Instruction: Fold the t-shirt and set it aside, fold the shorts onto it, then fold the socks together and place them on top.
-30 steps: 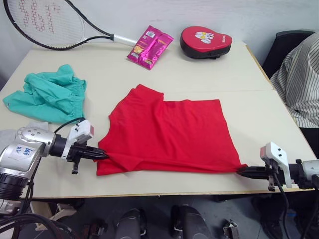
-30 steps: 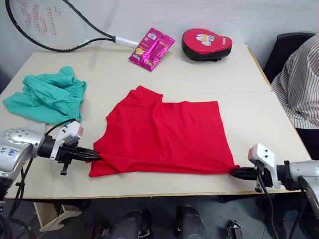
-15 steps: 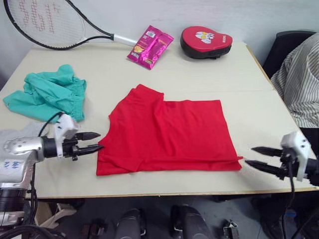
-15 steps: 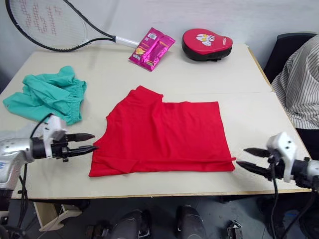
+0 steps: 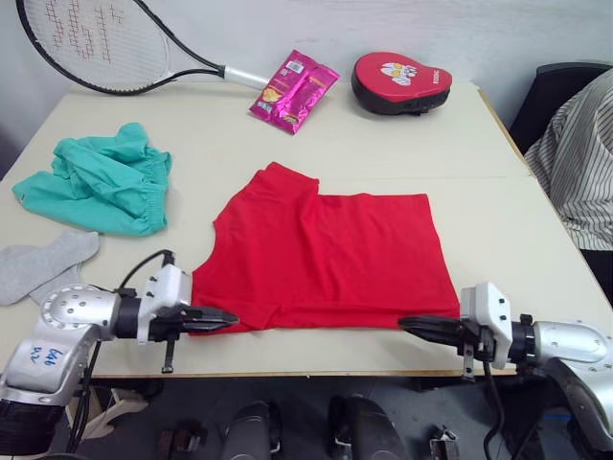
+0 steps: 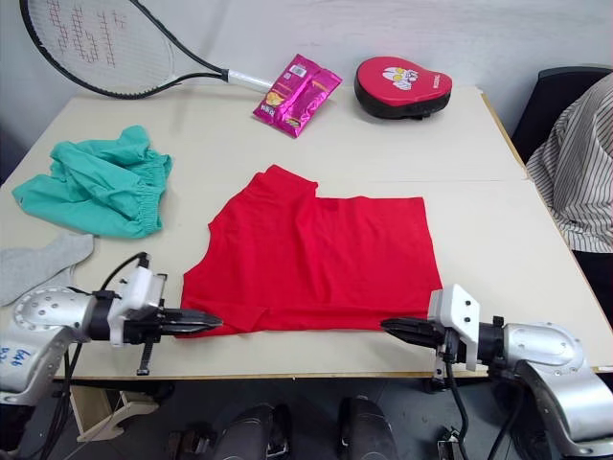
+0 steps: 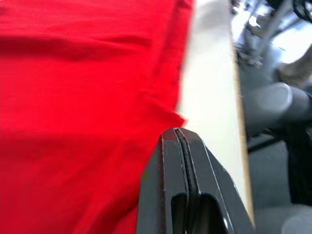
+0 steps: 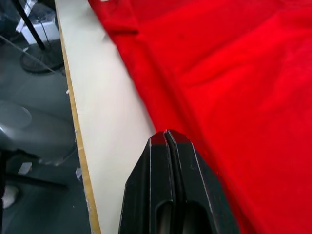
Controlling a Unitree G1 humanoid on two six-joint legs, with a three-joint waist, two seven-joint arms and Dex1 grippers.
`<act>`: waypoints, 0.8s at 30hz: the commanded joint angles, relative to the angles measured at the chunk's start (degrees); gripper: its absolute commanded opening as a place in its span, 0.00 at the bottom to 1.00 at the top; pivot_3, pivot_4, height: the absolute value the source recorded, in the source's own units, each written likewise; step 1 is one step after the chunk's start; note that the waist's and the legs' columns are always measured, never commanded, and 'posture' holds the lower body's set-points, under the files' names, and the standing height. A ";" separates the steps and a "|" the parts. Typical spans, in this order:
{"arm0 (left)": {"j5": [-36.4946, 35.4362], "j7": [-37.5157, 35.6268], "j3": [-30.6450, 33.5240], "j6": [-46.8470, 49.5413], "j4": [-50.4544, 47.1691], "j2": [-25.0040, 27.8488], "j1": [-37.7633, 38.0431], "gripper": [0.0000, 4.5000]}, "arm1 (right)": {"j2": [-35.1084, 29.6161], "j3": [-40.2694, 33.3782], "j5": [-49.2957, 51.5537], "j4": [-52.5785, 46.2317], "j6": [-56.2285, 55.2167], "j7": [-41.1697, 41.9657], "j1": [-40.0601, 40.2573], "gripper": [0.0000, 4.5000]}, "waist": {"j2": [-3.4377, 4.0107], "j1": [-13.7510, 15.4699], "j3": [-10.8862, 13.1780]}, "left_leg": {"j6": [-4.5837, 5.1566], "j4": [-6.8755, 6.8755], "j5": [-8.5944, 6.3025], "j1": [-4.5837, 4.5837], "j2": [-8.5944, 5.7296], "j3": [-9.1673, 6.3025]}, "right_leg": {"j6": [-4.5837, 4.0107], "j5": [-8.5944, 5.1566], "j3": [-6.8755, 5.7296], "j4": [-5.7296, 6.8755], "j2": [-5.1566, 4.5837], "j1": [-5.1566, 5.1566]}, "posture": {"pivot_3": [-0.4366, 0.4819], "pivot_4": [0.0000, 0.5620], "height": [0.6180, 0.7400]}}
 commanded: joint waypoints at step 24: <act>13.22 16.22 -4.60 -14.42 11.79 -11.41 -8.45 0.00 | 2.65 1.95 -5.29 9.48 -7.09 -4.74 -1.13 0.00 | 0.01 0.15 -0.01 | 0.28 0.03 0.06 0.02 0.00 -0.02 | 0.04 0.03 -0.05 0.05 0.00 0.03 | 0.48 0.27 1.00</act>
